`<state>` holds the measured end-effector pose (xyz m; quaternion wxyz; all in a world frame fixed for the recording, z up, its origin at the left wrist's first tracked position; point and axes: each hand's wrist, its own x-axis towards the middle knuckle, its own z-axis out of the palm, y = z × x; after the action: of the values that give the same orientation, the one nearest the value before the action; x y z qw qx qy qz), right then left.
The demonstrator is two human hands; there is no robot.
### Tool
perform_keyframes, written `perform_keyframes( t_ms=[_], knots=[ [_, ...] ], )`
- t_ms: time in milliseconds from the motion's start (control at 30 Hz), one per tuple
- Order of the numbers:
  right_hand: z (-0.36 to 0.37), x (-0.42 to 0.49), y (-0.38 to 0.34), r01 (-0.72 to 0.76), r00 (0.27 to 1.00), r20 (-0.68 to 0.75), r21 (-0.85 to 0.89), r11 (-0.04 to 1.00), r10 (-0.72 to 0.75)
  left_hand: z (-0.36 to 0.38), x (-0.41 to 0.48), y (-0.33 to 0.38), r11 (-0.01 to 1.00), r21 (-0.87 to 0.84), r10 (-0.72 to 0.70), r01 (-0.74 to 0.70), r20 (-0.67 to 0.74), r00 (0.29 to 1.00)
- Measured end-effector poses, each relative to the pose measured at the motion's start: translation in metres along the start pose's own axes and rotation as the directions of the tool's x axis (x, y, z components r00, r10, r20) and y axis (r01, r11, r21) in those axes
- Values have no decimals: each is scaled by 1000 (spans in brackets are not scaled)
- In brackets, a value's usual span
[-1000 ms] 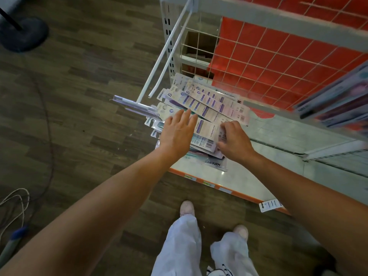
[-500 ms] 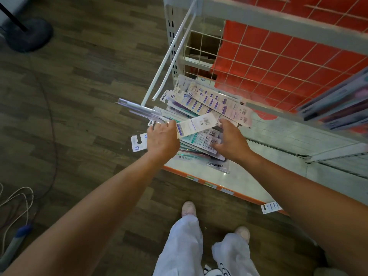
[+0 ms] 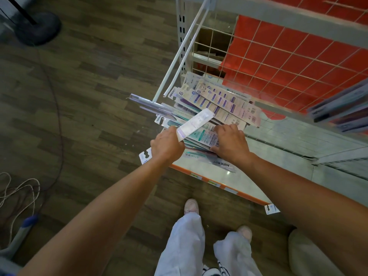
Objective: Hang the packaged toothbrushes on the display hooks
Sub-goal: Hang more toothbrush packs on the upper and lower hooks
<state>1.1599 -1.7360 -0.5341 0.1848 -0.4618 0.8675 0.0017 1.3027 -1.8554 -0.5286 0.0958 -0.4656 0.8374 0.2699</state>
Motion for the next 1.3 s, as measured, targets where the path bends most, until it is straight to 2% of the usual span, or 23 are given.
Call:
perform_keyframes(
  t_ms=[100, 400, 567, 700, 967, 1067, 1133, 1300],
  knots=[
    [0, 2, -2, 18, 1000, 12, -33, 999, -18, 1, -1, -2, 998, -62, -21, 23, 47, 999],
    [-1, -6, -8, 102, 995, -2, -121, 987, -103, 8, 0, -4, 997, -73, -15, 20, 66, 998],
    [-7, -8, -9, 101, 991, -75, -171, 980, -115, 10, -2, -2, 997, -72, -15, 18, 40, 999],
    [-17, -5, -6, 15, 990, -136, -89, 996, -27, 9, -6, -2, 999, -53, 7, -5, 35, 999],
    [-28, -21, 5, -155, 968, -174, 163, 974, 183, 0, -14, 12, 983, -148, 100, -104, -39, 994],
    [-31, -31, 9, -258, 944, -110, 344, 903, 312, -4, -16, 25, 972, -175, 154, -158, -36, 987],
    [-32, -35, 13, -322, 921, -40, 477, 818, 386, -7, -20, 36, 954, -229, 197, -196, -20, 980],
    [-39, -44, 21, -323, 869, 48, 809, 491, 493, -16, -32, 70, 802, -597, 85, -20, 80, 993]
  ],
)
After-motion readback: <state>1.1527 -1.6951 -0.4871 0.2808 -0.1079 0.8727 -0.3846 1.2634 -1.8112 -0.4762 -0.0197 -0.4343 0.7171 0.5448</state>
